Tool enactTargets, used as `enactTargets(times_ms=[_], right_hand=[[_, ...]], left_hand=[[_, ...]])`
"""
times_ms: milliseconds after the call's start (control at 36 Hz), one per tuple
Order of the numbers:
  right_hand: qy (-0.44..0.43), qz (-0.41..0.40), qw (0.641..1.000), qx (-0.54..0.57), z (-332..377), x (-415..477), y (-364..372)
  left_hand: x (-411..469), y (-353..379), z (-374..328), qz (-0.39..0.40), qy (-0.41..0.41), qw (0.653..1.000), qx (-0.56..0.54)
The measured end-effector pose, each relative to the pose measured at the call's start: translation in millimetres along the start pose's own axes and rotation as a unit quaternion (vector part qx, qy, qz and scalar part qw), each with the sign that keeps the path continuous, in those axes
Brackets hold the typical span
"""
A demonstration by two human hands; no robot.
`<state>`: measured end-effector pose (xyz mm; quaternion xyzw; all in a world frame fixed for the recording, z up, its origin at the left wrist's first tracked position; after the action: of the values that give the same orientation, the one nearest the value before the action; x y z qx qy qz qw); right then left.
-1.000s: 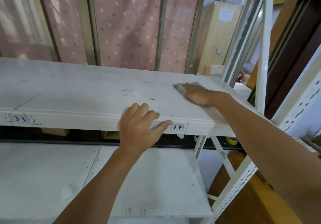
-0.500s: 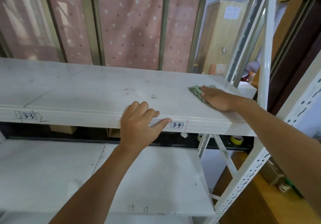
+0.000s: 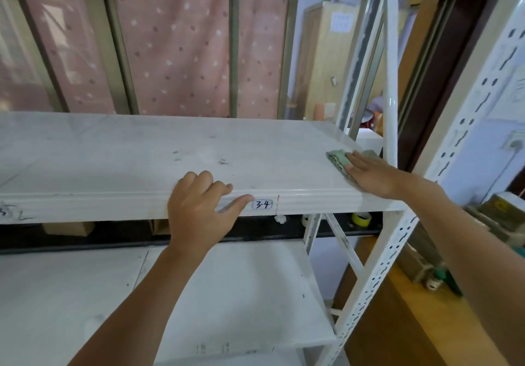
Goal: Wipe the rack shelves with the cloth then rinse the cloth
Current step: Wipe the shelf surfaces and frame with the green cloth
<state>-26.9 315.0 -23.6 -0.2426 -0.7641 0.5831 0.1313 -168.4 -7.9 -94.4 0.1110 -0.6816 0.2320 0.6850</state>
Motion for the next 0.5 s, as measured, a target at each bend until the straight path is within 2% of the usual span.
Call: enactTargets(times_ms=[111, 222, 278, 389, 500], right_hand=[[-0.008, 0.0, 0.994, 0.109, 40, -19, -13], [-0.112, -0.031, 0.98, 0.163, 111, -32, -26], [-0.125, -0.036, 0.977, 0.17, 122, -35, -26], [-0.116, -0.05, 0.977, 0.171, 93, -40, -15], [-0.026, -0.079, 0.981, 0.177, 40, -37, 2]], left_hand=[[-1, -1, -3, -0.005, -0.012, 1.0, -0.01], [0, -1, -3, -0.007, -0.007, 1.0, -0.009], [-1, -2, -2, -0.004, 0.001, 1.0, -0.007], [-1, -2, -2, -0.005, -0.001, 1.0, -0.005], [-2, 0, -1, -0.004, -0.004, 1.0, 0.001]])
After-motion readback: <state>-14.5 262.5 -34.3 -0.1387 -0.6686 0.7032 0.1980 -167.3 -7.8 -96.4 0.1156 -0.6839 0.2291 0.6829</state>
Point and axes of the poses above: each hand's wrist, its own x-axis towards the middle knuckle, its own y-axis out of the palm, z = x × y, the point moved 2 cm from there along x, towards the middle knuckle, and after that the axes turned 5 degrees about y, right-handed, at the moved point
